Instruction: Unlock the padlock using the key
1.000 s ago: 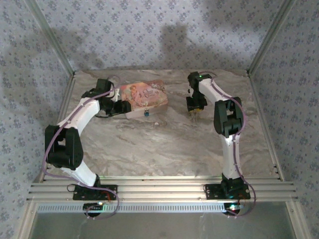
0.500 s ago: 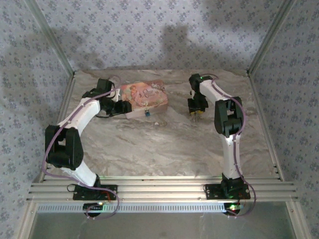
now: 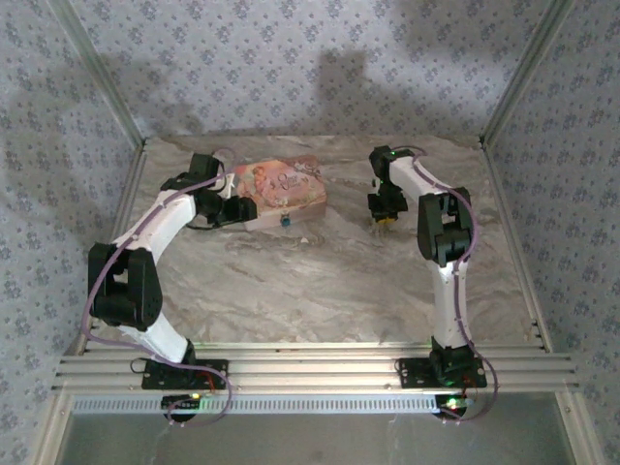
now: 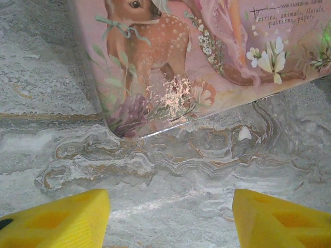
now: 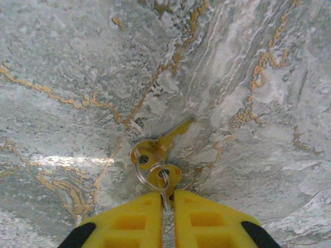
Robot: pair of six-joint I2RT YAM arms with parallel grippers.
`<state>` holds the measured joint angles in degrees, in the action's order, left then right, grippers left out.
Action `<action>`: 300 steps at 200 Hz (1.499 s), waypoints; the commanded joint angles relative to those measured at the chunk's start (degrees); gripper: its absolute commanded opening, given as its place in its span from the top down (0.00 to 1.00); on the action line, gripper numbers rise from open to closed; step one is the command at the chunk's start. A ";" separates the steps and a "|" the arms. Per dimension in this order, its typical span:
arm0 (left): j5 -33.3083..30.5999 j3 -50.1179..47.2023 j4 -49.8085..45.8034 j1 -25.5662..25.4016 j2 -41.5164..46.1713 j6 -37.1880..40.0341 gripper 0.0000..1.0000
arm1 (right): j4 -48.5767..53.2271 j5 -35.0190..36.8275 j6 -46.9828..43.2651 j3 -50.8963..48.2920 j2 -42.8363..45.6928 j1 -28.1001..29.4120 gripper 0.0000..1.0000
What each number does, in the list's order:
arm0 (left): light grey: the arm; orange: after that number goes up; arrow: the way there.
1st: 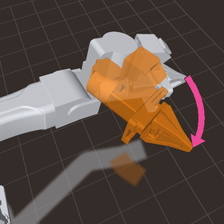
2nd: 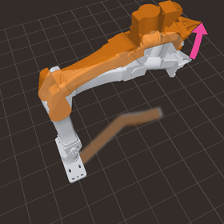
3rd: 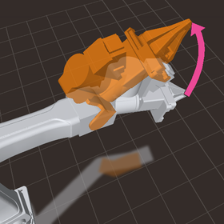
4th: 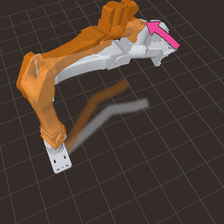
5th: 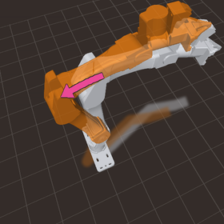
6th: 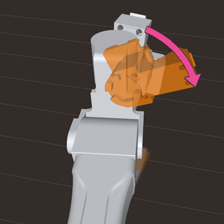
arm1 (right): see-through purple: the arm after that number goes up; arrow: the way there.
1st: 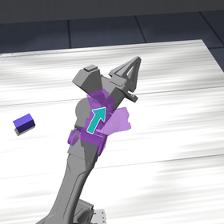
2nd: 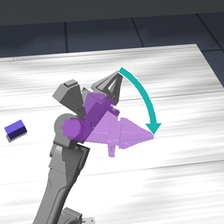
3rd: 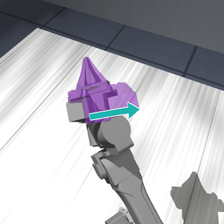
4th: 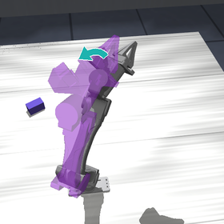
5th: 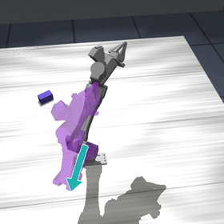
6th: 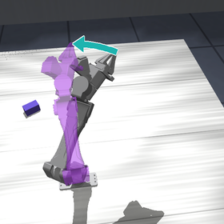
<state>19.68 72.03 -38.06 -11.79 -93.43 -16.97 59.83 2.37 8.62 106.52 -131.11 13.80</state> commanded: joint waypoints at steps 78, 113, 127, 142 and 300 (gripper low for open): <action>13.21 -5.21 8.85 -0.46 4.99 2.56 0.33 | -0.18 6.32 -17.08 -8.51 9.29 5.29 1.00; 19.13 -9.24 17.08 -0.43 8.16 1.56 0.35 | -4.19 5.82 -24.04 -14.74 18.47 8.84 1.00; 20.31 -10.85 20.30 -0.49 9.56 1.11 0.36 | -5.01 4.96 -25.59 -16.36 21.48 9.87 1.00; 21.43 -12.63 23.61 -0.49 11.40 1.03 0.37 | -5.30 3.94 -26.82 -17.59 24.40 11.12 1.00; 38.59 -16.01 34.72 -12.82 22.95 12.88 0.38 | 4.43 -33.26 -27.42 -16.55 46.27 22.93 1.00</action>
<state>54.33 54.94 -6.83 -23.35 -72.07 -6.11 61.89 -21.10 -20.21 89.19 -87.94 36.69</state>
